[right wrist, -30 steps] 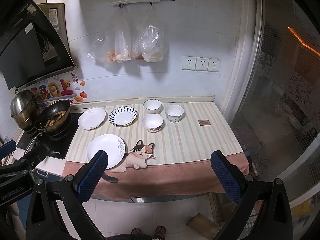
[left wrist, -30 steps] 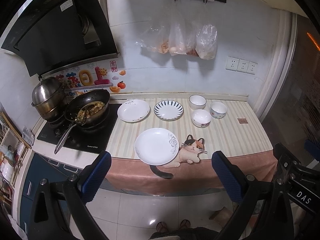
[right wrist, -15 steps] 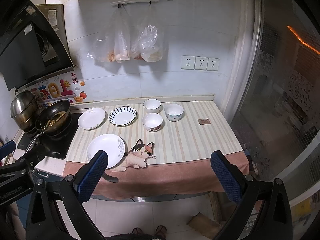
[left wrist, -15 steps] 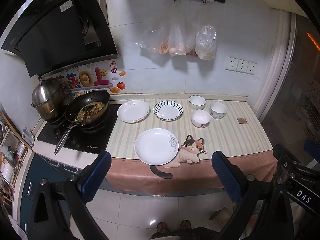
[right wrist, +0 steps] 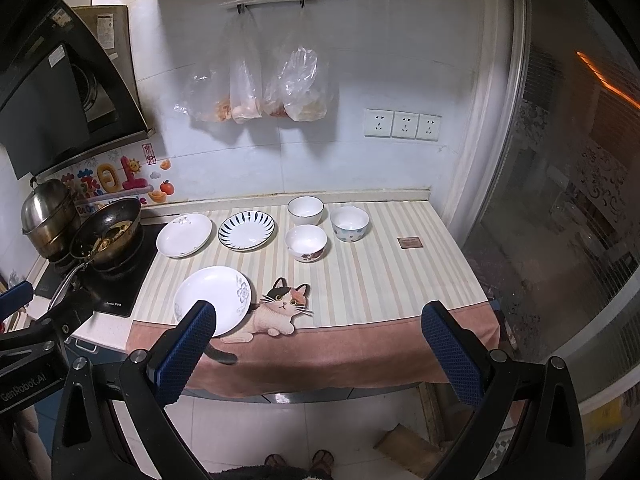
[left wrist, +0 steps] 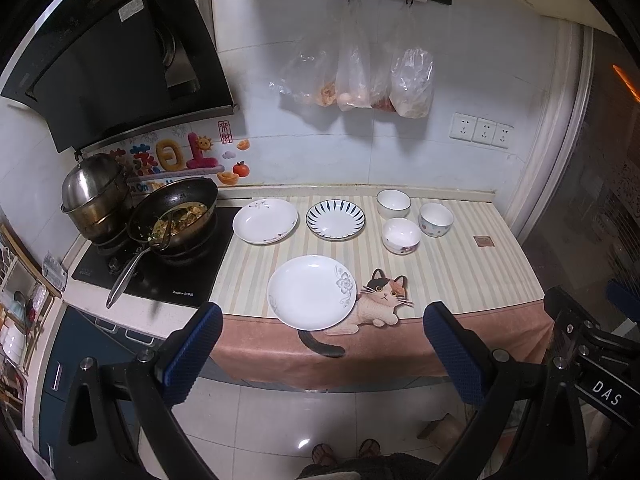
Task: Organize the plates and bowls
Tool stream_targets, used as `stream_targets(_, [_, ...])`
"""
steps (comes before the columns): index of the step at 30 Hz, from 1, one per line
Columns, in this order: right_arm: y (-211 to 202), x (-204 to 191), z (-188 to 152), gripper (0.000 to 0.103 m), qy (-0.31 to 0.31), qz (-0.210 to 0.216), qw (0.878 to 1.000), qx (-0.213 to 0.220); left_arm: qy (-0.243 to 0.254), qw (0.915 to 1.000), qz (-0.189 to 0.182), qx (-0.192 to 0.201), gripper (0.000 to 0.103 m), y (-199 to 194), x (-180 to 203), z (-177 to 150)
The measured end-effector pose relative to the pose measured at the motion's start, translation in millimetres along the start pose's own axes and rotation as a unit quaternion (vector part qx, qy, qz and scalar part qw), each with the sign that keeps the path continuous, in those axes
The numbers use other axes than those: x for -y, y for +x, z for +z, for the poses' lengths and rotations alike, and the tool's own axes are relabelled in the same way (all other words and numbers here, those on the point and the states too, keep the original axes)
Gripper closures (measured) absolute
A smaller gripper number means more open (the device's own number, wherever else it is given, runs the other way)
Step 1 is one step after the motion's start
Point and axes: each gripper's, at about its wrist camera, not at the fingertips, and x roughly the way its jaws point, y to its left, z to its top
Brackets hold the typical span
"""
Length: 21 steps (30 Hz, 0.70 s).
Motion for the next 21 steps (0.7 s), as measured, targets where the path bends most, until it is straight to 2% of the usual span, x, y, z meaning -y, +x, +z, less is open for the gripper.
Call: stream_targets(21, [16.2,-13.8,5.4,0.0,-0.005,0.0,1.0,-0.013,-0.005,0.9999,0.001,-0.01,0.0,14.9,-2.8,5.4])
